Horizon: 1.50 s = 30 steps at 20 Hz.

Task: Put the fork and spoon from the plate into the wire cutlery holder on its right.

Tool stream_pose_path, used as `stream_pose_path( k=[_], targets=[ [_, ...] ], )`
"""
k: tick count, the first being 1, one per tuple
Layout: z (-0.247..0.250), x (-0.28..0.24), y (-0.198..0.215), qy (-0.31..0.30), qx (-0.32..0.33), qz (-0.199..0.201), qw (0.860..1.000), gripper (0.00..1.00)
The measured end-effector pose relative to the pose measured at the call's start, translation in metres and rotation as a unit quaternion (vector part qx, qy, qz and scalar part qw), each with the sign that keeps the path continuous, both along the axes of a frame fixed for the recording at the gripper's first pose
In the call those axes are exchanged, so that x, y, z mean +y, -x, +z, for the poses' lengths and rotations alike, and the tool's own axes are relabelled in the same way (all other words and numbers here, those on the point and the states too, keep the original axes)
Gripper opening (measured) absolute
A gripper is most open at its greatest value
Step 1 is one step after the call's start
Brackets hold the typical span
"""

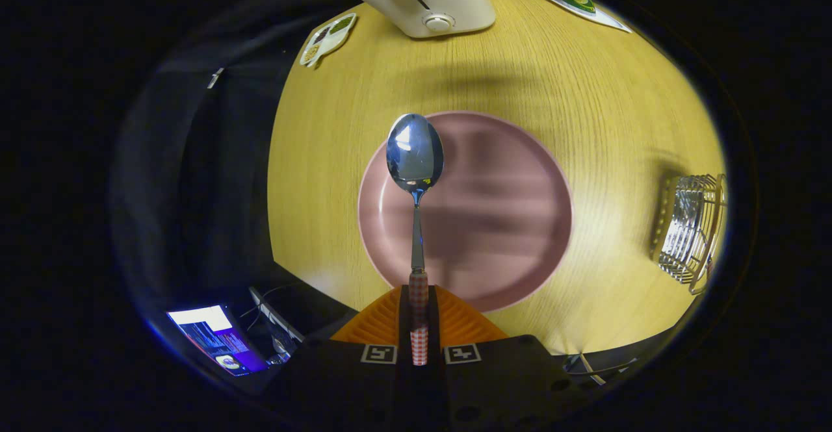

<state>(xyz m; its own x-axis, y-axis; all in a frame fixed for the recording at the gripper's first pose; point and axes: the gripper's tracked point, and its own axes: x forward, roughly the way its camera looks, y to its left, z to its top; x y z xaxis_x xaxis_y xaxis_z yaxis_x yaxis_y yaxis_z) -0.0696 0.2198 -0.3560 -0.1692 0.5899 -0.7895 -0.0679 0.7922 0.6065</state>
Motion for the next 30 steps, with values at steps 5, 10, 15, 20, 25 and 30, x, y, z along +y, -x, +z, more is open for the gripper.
stream_pose_path(
  k=[5,10,15,20,25,30],
  targets=[
    [0.053,-0.048,0.002,-0.029,-0.022,0.011,0.999,0.11],
    [0.082,-0.122,-0.001,-0.004,-0.038,0.021,0.999,0.11],
    [0.081,-0.212,0.006,0.07,-0.014,0.061,0.996,0.11],
    [0.065,-0.248,0.009,0.115,0.064,0.122,0.984,0.12],
    [0.049,-0.27,0.003,0.169,0.132,0.172,0.961,0.12],
    [0.038,-0.28,-0.006,0.201,0.193,0.211,0.937,0.11]
  ],
)
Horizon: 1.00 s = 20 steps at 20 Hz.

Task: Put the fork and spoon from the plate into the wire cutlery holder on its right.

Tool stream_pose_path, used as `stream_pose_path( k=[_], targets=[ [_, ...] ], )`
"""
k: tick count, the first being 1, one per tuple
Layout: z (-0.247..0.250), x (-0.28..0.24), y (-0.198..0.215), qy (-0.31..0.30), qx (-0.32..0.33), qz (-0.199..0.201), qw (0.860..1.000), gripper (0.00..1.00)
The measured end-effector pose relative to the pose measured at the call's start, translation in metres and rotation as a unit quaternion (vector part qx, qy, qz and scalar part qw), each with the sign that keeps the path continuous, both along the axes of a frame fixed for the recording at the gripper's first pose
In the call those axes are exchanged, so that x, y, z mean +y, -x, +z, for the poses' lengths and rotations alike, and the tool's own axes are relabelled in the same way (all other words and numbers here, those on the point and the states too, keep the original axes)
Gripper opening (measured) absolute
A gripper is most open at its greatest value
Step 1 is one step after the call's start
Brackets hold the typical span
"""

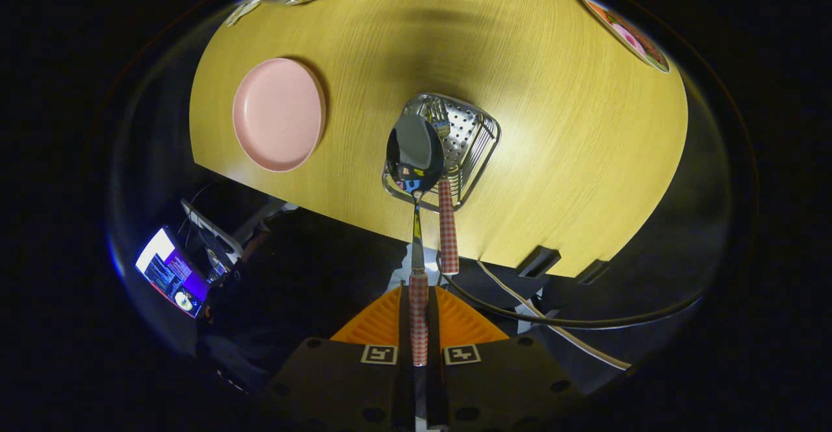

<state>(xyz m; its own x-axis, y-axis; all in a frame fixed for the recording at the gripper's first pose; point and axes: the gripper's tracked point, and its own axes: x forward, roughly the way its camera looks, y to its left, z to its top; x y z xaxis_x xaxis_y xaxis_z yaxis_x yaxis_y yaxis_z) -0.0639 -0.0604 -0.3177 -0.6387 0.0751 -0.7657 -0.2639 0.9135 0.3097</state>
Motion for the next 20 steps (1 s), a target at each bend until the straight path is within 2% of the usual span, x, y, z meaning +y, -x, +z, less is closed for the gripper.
stream_pose_path(
  k=[11,15,20],
  targets=[
    [-0.026,-0.01,-0.02,0.055,0.092,0.034,0.994,0.11],
    [-0.038,-0.007,-0.025,0.058,0.107,0.047,0.992,0.11],
    [-0.043,0.001,-0.029,0.056,0.109,0.038,0.992,0.12]
  ],
)
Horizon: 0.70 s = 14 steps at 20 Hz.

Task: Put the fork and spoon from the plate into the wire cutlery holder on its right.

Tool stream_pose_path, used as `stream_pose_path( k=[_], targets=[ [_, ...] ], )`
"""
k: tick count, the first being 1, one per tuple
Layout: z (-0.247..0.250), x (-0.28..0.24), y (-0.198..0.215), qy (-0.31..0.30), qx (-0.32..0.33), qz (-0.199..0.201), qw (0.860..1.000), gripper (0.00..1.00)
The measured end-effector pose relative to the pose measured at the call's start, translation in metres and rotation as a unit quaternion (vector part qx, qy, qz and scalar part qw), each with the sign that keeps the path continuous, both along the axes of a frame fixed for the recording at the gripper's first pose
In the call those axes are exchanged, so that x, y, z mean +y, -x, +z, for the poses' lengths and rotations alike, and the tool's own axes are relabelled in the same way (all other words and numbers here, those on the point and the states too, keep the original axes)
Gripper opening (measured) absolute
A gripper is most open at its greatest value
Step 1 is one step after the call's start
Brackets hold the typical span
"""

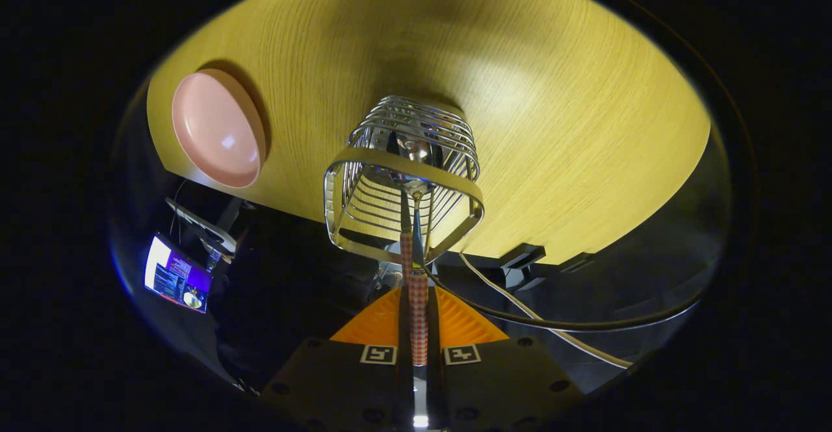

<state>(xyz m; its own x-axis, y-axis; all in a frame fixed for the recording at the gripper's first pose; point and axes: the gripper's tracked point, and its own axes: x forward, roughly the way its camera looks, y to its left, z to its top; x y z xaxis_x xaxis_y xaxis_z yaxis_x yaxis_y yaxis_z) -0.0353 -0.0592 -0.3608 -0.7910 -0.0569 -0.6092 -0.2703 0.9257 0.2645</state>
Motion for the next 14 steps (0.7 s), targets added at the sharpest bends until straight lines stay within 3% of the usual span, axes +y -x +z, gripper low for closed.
stream_pose_path(
  k=[7,12,14],
  targets=[
    [-0.003,0.004,0.0,-0.011,-0.013,-0.023,1.0,0.16],
    [0.0,0.007,-0.011,-0.036,-0.061,-0.048,0.996,0.43],
    [0.005,0.011,-0.016,-0.059,-0.096,-0.063,0.992,0.47]
  ],
)
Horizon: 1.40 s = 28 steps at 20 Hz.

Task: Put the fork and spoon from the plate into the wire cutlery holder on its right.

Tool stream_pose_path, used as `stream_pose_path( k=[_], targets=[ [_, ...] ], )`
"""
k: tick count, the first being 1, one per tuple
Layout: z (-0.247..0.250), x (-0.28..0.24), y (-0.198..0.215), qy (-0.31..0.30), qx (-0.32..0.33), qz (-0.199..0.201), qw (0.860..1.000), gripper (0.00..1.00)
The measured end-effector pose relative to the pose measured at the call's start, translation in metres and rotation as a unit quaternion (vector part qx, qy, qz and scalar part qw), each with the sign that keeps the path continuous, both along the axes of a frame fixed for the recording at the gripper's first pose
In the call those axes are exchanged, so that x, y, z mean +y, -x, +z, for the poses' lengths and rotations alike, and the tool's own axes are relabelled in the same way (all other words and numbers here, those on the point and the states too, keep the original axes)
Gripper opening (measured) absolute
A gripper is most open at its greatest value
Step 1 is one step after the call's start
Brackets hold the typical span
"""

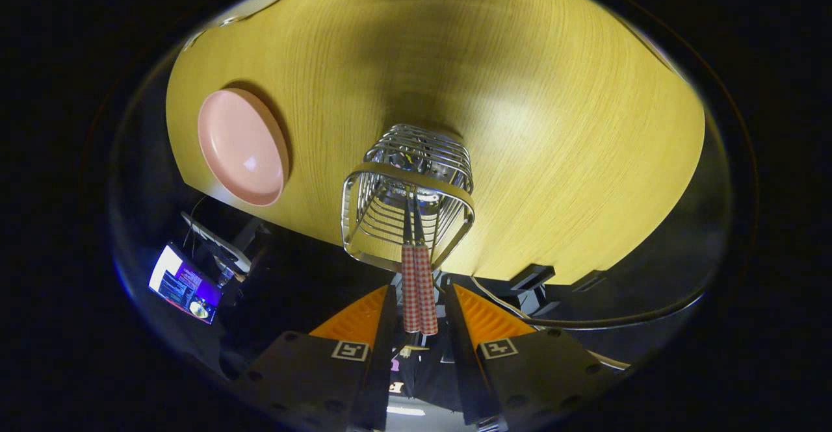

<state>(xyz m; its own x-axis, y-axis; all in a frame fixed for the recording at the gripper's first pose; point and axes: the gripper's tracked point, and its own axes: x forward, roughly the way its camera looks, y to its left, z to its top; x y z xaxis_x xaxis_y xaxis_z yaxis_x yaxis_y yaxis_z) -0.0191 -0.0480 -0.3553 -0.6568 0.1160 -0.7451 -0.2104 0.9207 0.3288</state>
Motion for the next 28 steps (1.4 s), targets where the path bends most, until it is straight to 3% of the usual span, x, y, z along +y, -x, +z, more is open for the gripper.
stream_pose_path(
  k=[1,3,4,8,10,14,19,22,25,28],
  targets=[
    [0.002,0.003,-0.002,-0.015,-0.02,-0.013,1.0,0.48],
    [0.009,0.009,-0.007,-0.041,-0.066,-0.039,0.996,0.67],
    [0.008,0.012,-0.006,-0.052,-0.088,-0.052,0.993,0.89],
    [0.027,0.018,-0.013,-0.087,-0.182,-0.106,0.974,0.95],
    [0.037,0.017,-0.016,-0.097,-0.243,-0.134,0.956,1.0],
    [0.066,0.015,-0.028,-0.101,-0.369,-0.201,0.902,1.0],
    [0.12,0.02,-0.042,-0.143,-0.493,-0.242,0.823,1.0],
    [0.146,0.02,-0.051,-0.171,-0.556,-0.233,0.779,1.0],
    [0.161,0.007,-0.059,-0.166,-0.626,-0.192,0.737,1.0],
    [0.173,-0.001,-0.057,-0.164,-0.663,-0.17,0.711,1.0]
  ],
)
